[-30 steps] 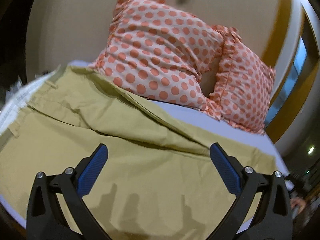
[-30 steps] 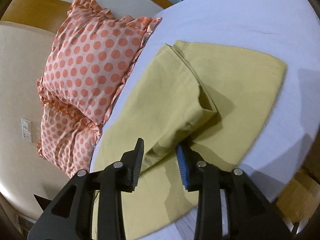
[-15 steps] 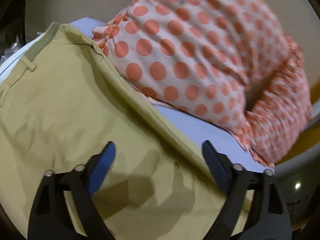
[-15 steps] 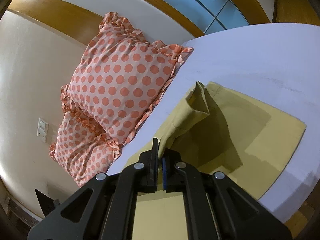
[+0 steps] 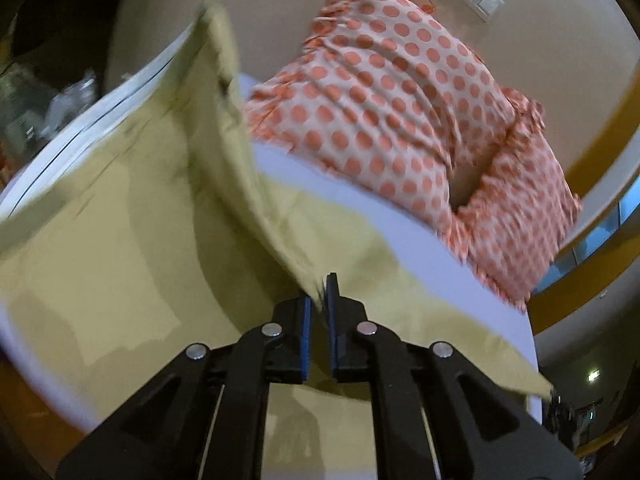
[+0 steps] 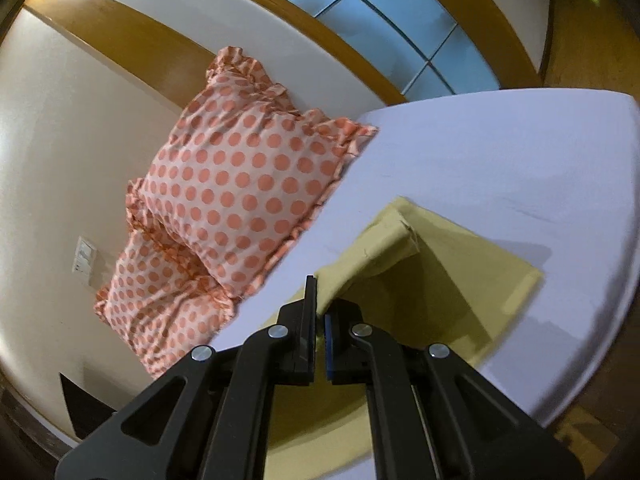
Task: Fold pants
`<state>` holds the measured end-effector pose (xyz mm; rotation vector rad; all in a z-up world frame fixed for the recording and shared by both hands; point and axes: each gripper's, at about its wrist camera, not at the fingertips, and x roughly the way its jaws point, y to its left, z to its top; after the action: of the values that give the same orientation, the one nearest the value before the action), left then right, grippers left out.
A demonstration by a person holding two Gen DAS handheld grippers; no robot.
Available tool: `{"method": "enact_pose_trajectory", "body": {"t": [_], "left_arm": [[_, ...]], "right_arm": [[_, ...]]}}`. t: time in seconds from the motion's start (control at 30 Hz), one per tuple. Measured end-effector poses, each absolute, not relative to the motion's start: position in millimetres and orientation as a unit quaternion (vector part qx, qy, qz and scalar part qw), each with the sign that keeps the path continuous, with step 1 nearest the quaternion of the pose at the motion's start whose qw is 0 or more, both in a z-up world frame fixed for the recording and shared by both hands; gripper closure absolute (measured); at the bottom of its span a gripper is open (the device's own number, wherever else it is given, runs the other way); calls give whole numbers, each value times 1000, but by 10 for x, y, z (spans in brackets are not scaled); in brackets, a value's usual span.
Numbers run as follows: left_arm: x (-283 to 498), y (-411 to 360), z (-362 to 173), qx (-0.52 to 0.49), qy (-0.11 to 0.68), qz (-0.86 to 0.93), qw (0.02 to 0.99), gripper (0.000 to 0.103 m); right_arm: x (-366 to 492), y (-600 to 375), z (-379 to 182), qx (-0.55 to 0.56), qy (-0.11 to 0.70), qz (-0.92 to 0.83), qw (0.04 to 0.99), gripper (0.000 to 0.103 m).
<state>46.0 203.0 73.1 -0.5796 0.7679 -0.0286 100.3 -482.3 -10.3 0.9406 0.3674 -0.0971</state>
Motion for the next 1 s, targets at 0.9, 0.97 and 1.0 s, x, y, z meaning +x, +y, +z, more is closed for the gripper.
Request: {"method": "enact_pose_trajectory", "body": {"t": [0.9,0.97,1.0], "left_arm": [[-914,2580,207,-342,296,82,888,51],[-905,2615,177,-346,296,86,886,50],[-899,2631,166,-348,296,87,885,49]], "right_arm": [[-179,-4611,-309,377,190,-156,893,74],[-180,-4560,-320,347,182,-153,907,99],[-181,-4540,-313,337,178,-153,912,99]]}}
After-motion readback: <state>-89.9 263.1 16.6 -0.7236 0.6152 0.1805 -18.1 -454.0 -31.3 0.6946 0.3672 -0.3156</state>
